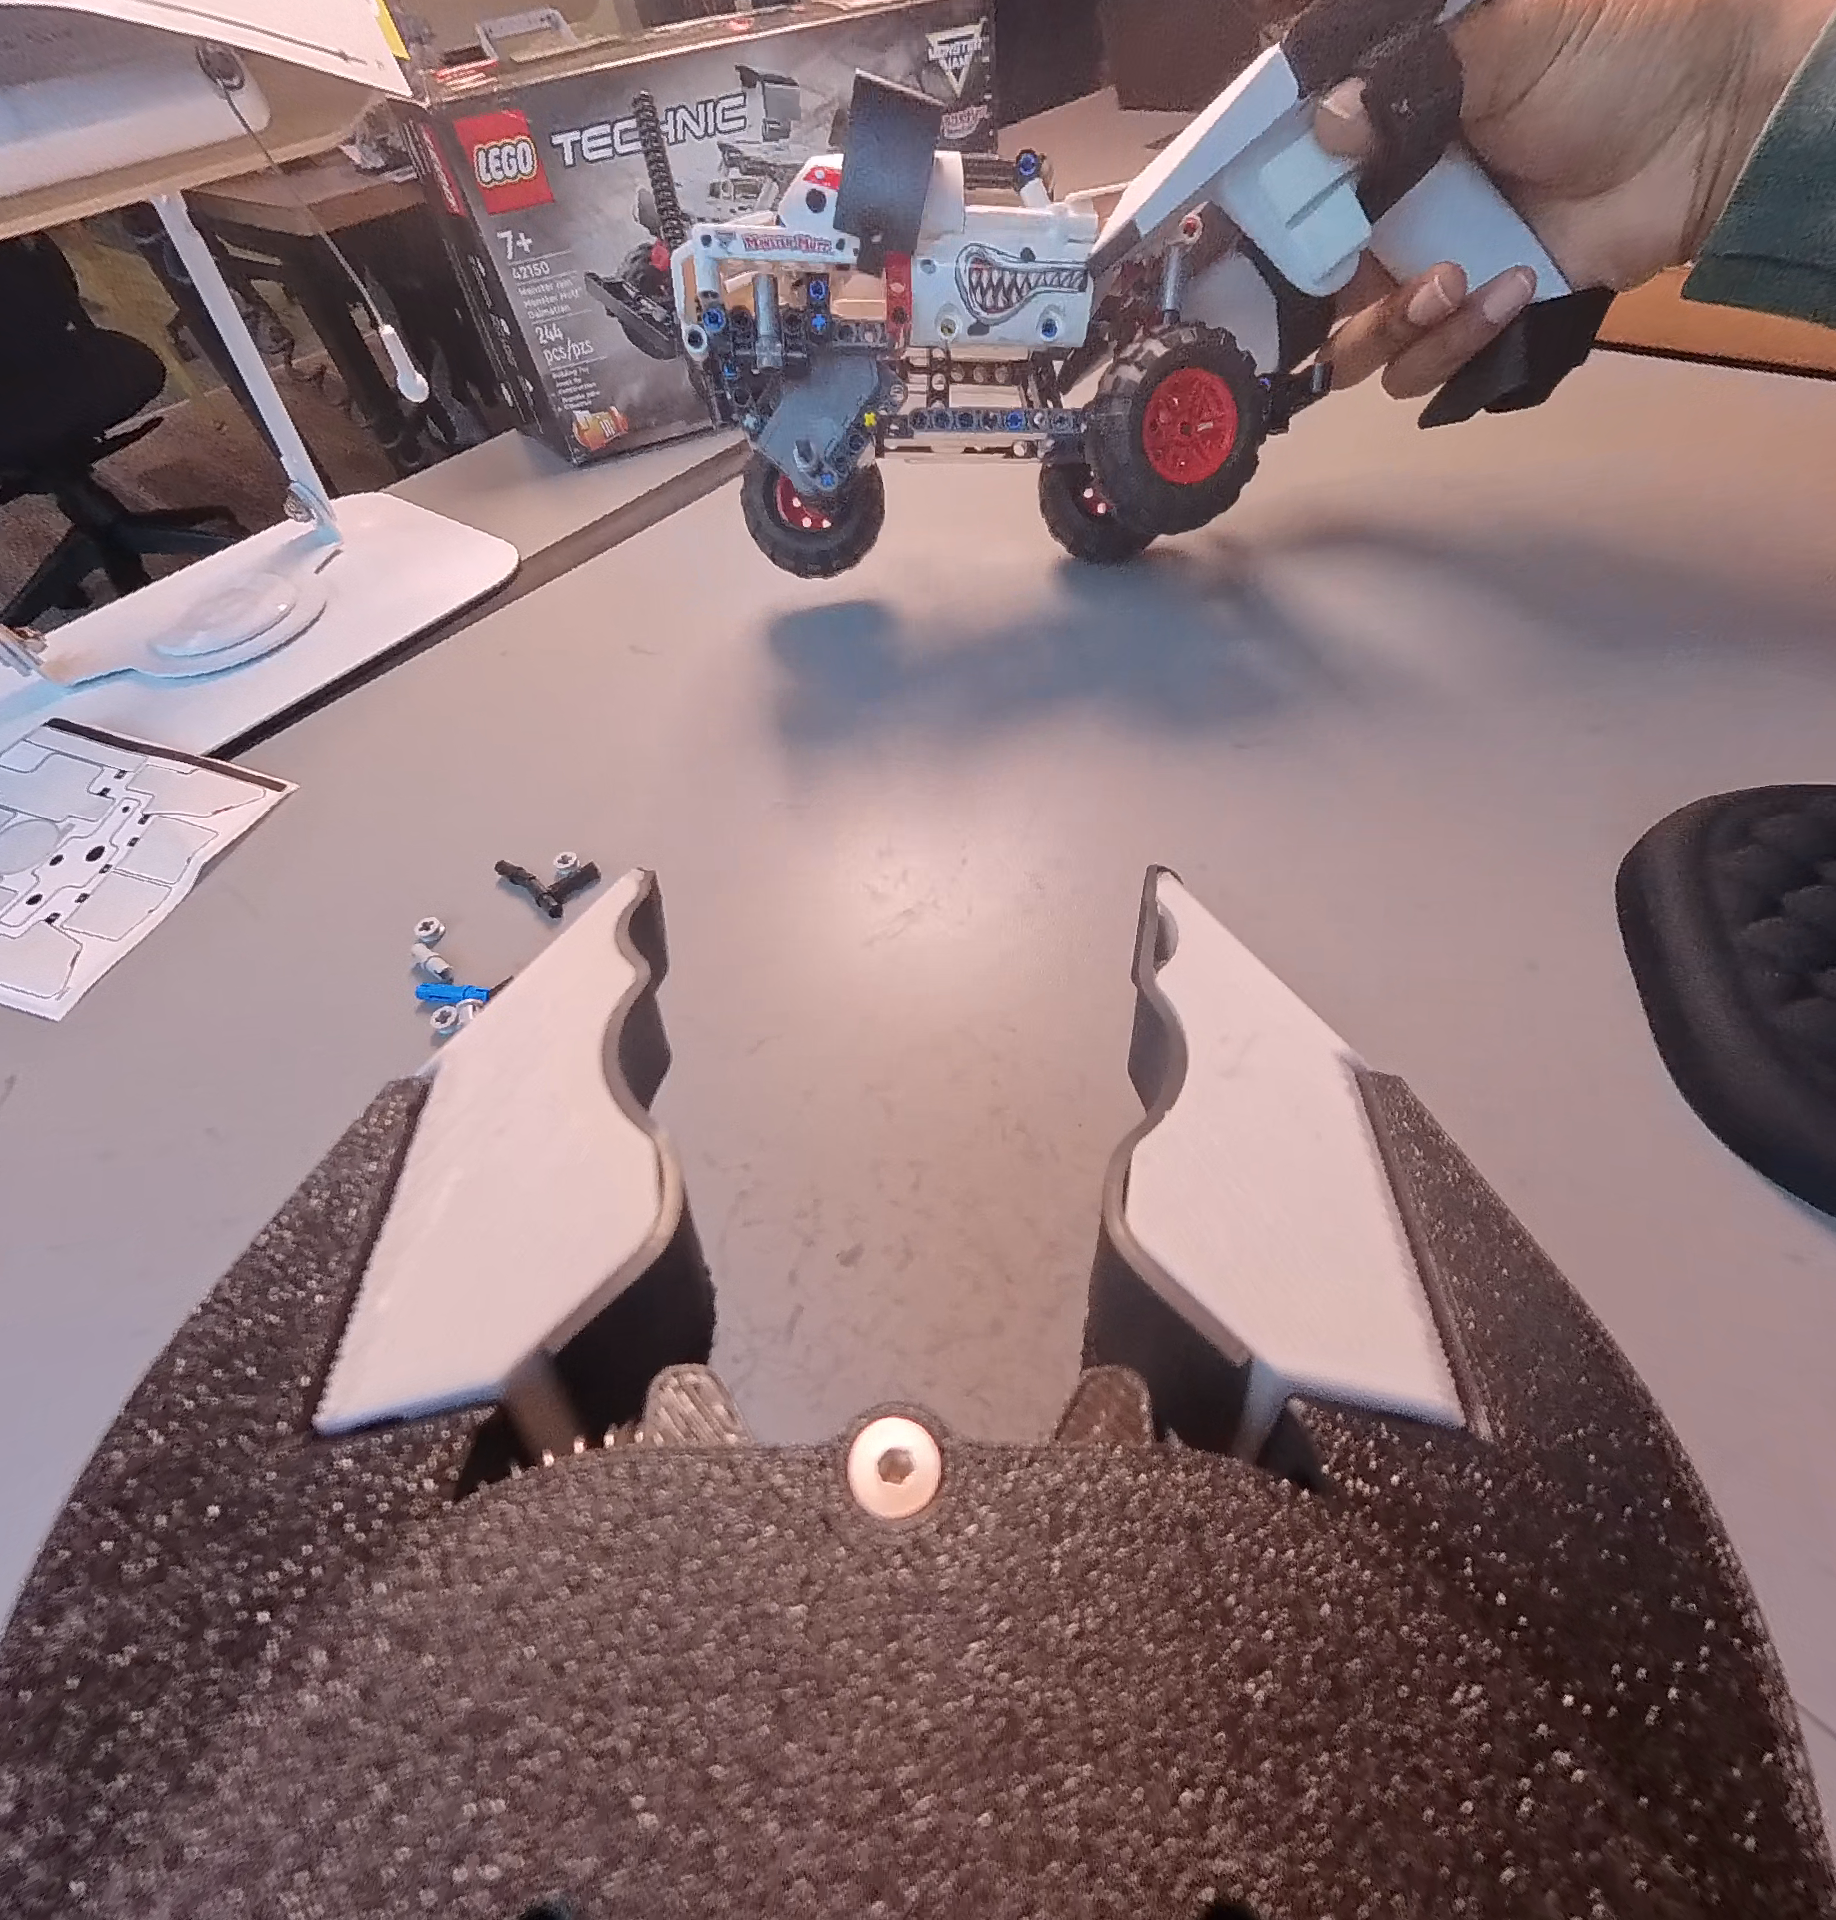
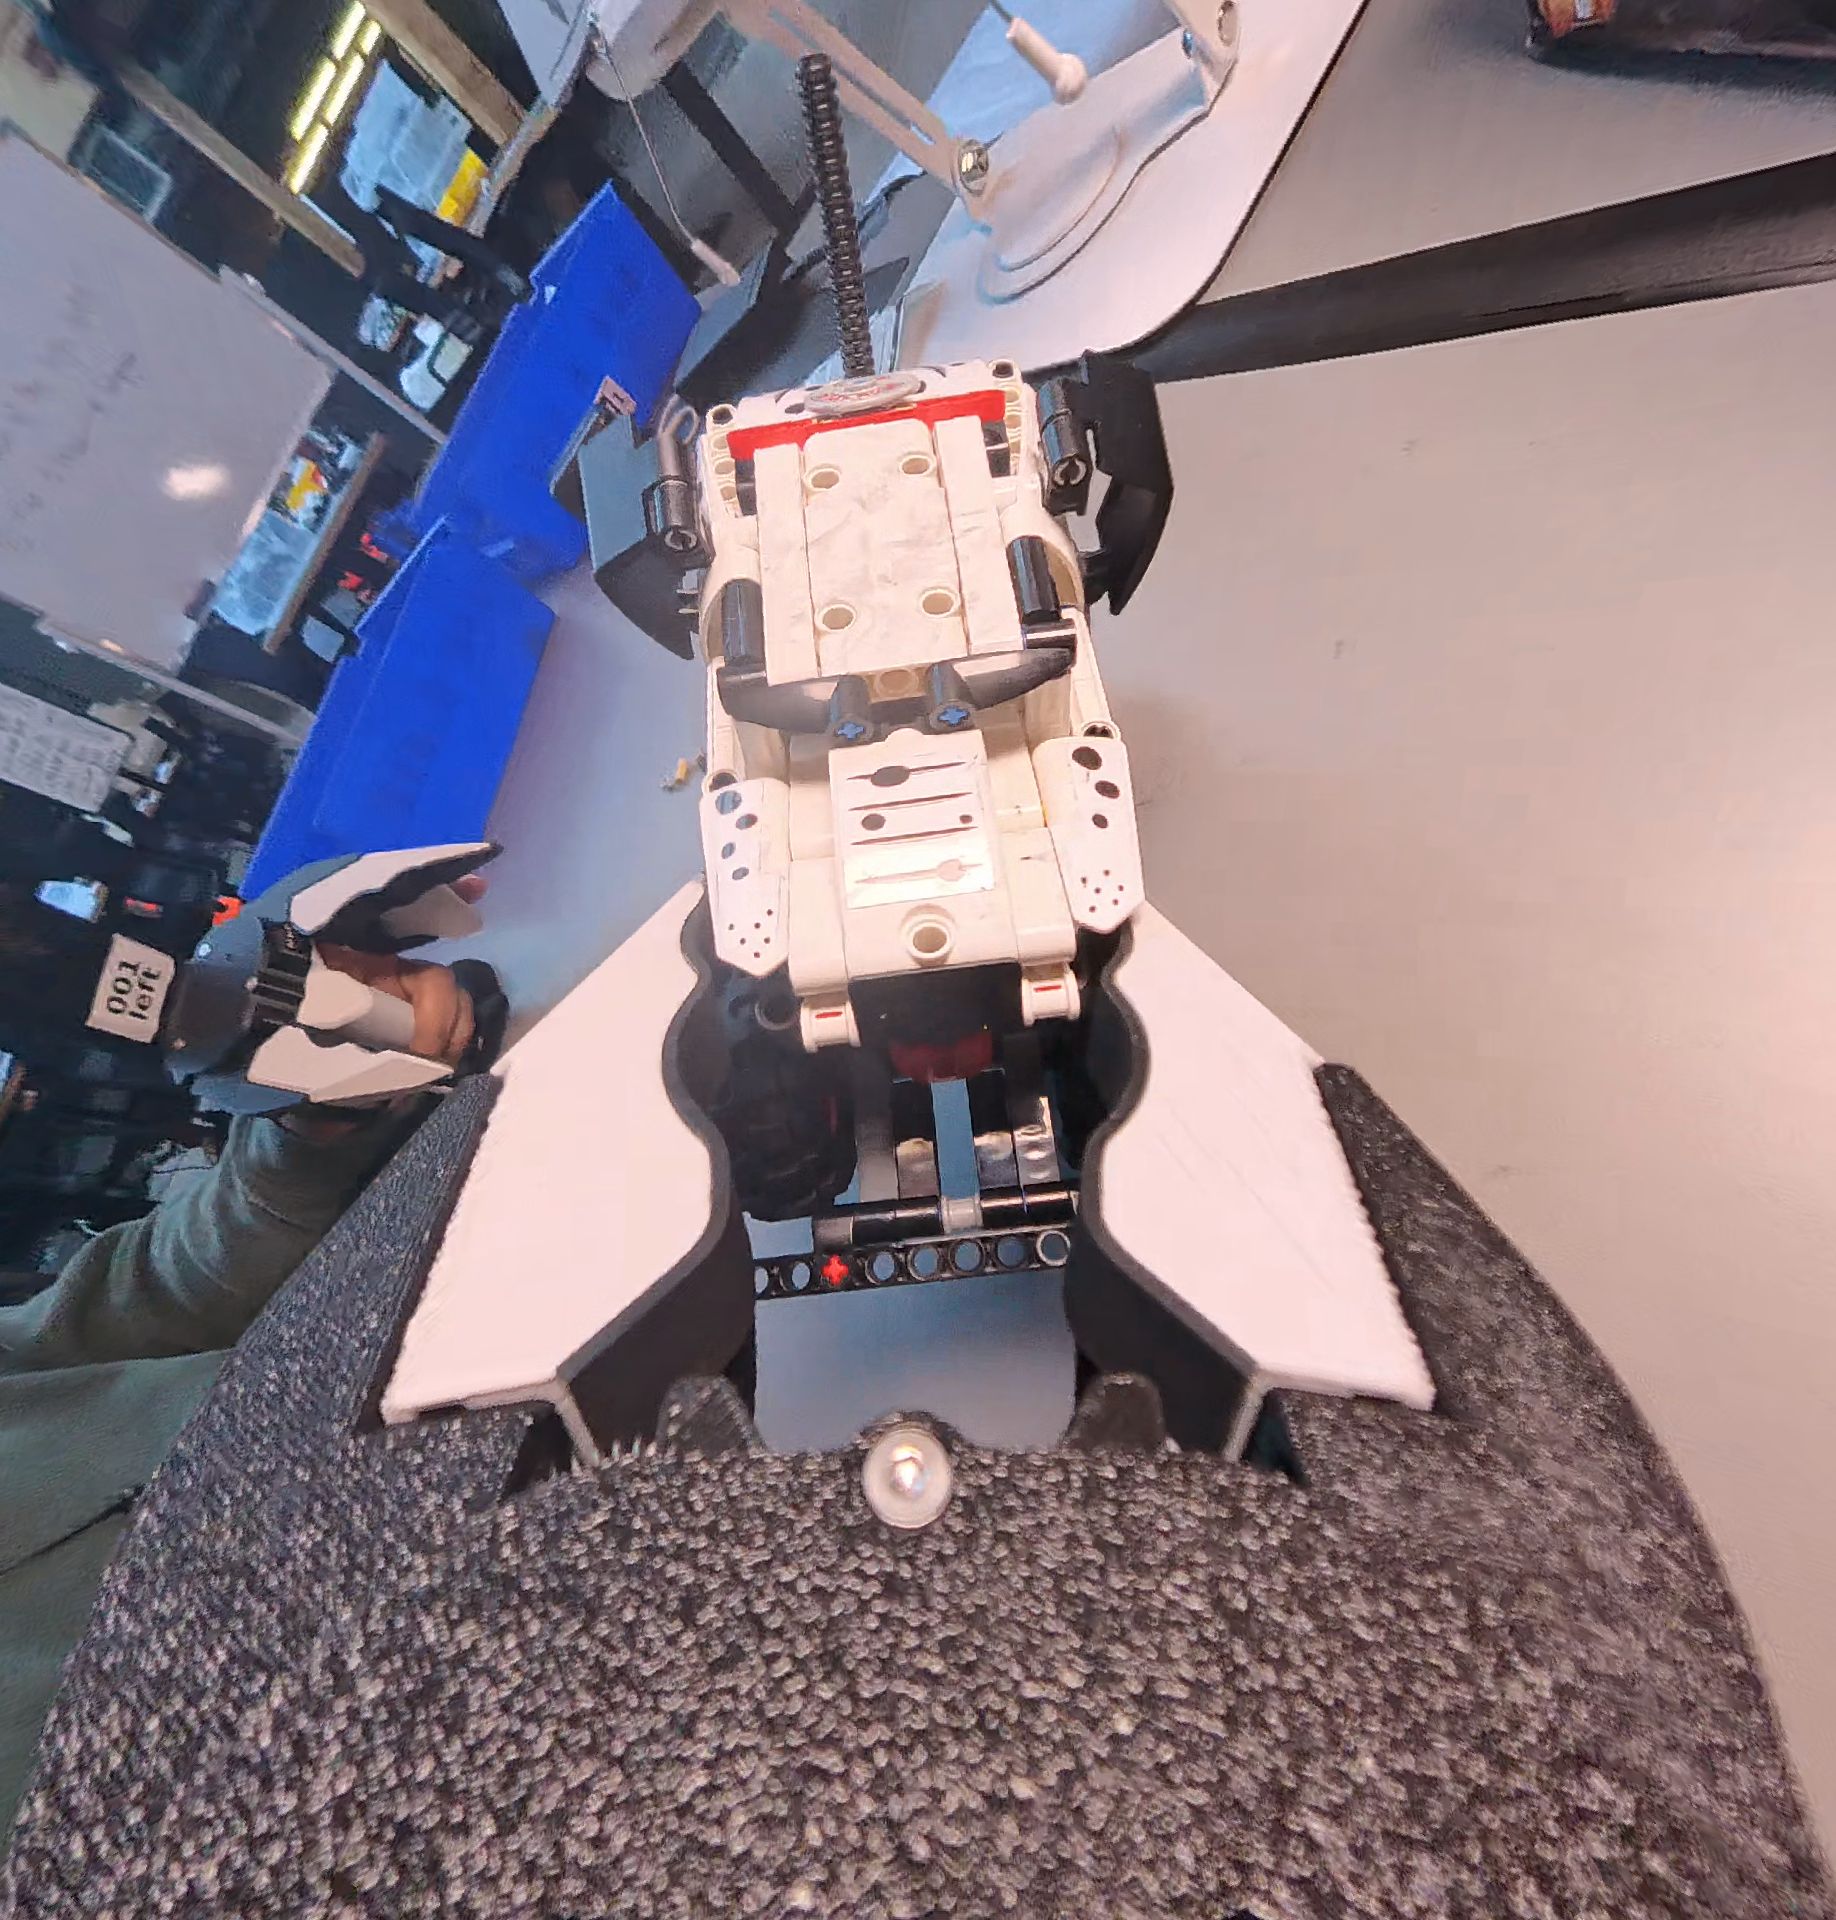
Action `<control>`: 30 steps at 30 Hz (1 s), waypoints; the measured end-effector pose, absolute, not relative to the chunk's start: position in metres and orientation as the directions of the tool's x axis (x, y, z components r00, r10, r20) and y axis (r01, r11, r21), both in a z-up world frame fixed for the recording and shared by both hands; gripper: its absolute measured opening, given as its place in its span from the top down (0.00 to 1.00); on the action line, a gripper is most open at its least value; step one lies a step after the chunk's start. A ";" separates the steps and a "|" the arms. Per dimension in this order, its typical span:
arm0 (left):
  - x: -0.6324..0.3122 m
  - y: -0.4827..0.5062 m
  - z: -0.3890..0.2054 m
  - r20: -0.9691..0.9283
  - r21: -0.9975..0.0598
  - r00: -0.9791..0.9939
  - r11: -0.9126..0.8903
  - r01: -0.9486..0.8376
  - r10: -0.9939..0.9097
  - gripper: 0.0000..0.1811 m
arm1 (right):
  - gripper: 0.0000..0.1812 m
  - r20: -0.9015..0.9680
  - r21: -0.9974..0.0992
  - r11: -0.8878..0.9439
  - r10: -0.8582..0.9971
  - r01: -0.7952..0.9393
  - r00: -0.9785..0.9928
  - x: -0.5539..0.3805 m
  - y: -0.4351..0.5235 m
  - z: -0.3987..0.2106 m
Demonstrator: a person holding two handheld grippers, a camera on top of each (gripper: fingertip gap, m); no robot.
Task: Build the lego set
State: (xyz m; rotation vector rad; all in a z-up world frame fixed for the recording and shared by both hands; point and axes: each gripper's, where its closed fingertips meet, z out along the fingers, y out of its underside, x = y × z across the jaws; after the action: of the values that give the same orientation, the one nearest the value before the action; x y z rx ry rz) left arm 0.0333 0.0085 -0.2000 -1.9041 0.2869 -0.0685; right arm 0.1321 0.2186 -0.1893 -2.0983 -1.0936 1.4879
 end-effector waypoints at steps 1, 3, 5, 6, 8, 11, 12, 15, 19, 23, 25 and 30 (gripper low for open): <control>0.034 0.008 -0.200 -0.095 -0.933 0.968 -0.319 -0.168 -0.233 0.51 | 0.62 -0.651 -0.654 -0.650 0.744 0.388 0.149 0.132 0.219 -0.189; 0.034 0.008 -0.200 -0.098 -0.932 0.967 -0.319 -0.172 -0.234 0.51 | 0.62 -0.654 -0.652 -0.652 0.742 0.387 0.148 0.132 0.220 -0.189; 0.034 0.008 -0.200 -0.097 -0.933 0.968 -0.318 -0.170 -0.233 0.51 | 0.62 -0.651 -0.652 -0.652 0.743 0.387 0.153 0.131 0.220 -0.189; 0.033 0.008 -0.200 -0.095 -0.933 0.968 -0.318 -0.167 -0.232 0.51 | 0.62 -0.646 -0.656 -0.647 0.748 0.389 0.153 0.130 0.220 -0.190; 0.033 0.008 -0.200 -0.093 -0.934 0.968 -0.317 -0.165 -0.231 0.51 | 0.63 -0.633 -0.665 -0.635 0.759 0.393 0.155 0.128 0.219 -0.190; 0.033 0.008 -0.200 -0.093 -0.934 0.969 -0.317 -0.164 -0.229 0.51 | 0.63 -0.613 -0.678 -0.617 0.775 0.399 0.154 0.126 0.218 -0.190; 0.033 0.008 -0.200 -0.092 -0.934 0.969 -0.318 -0.164 -0.229 0.51 | 0.63 -0.612 -0.680 -0.617 0.775 0.397 0.155 0.126 0.218 -0.190; 0.032 0.008 -0.200 -0.089 -0.933 0.970 -0.322 -0.161 -0.227 0.51 | 0.63 -0.621 -0.679 -0.628 0.767 0.381 0.159 0.127 0.219 -0.190; 0.033 0.008 -0.201 -0.090 -0.932 0.969 -0.322 -0.163 -0.228 0.52 | 0.62 -0.617 -0.685 -0.626 0.770 0.372 0.161 0.126 0.219 -0.189; 0.033 0.008 -0.201 -0.092 -0.931 0.969 -0.325 -0.165 -0.229 0.51 | 0.62 -0.602 -0.695 -0.614 0.781 0.374 0.163 0.126 0.218 -0.189; 0.033 0.008 -0.201 -0.093 -0.931 0.969 -0.325 -0.166 -0.229 0.52 | 0.62 -0.593 -0.700 -0.606 0.788 0.378 0.165 0.126 0.217 -0.190; 0.032 0.008 -0.202 -0.092 -0.929 0.970 -0.330 -0.165 -0.227 0.52 | 0.62 -0.520 -0.734 -0.544 0.835 0.407 0.178 0.125 0.210 -0.191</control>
State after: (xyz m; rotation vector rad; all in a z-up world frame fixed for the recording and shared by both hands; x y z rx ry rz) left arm 0.0324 0.0081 -0.2022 -1.9164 0.2828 -0.0643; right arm 0.1251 0.2105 -0.1908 -2.0291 -1.1677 1.3310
